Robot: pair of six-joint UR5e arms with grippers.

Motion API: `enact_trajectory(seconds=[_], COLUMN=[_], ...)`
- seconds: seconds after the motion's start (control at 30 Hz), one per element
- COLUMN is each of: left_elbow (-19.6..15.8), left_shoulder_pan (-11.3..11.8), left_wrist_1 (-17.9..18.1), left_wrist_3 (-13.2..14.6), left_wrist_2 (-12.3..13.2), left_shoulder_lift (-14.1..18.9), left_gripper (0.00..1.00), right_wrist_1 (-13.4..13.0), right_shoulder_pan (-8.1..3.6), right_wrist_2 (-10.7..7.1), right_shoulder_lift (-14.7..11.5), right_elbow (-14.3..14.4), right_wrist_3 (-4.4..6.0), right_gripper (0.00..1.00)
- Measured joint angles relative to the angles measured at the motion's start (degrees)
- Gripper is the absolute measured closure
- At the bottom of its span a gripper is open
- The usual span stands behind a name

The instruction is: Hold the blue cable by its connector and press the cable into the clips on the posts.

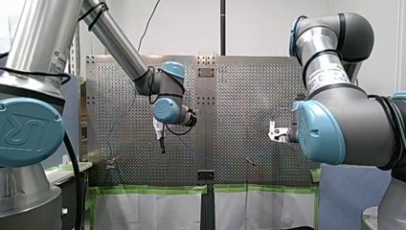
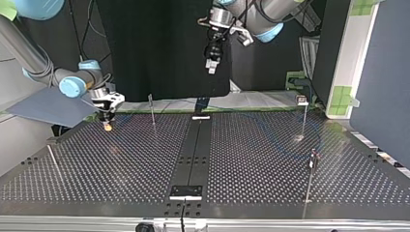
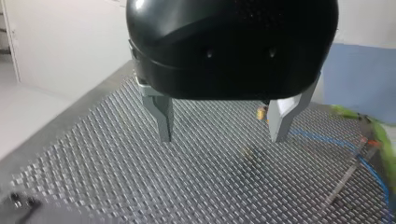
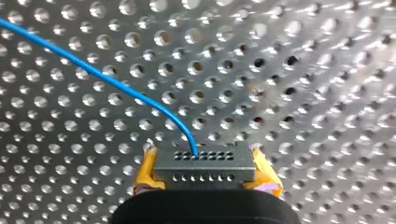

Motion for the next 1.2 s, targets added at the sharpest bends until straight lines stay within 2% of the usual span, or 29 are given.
enact_trajectory(seconds=[0.23, 0.57, 1.2], left_elbow=[-3.66, -7.90, -8.57], left_shoulder_pan=[0.24, 0.62, 0.64], left_wrist_1=[3.66, 7.90, 8.58], left_wrist_3=[-0.41, 2.00, 2.65], left_wrist_2=[-1.70, -2.91, -3.39], left_shoulder_lift=[-3.55, -7.77, -8.45], left_gripper=[0.00, 0.00, 0.00], right_wrist_1=[-0.23, -0.22, -0.17], right_shoulder_pan=[-0.15, -0.34, -0.32], right_wrist_2=[0.63, 1.09, 1.07], right_shoulder_lift=[-2.84, -3.48, -3.52], right_elbow=[1.45, 1.68, 1.68], right_wrist_3=[-0.03, 0.11, 0.15], right_gripper=[1.00, 1.00, 1.00])
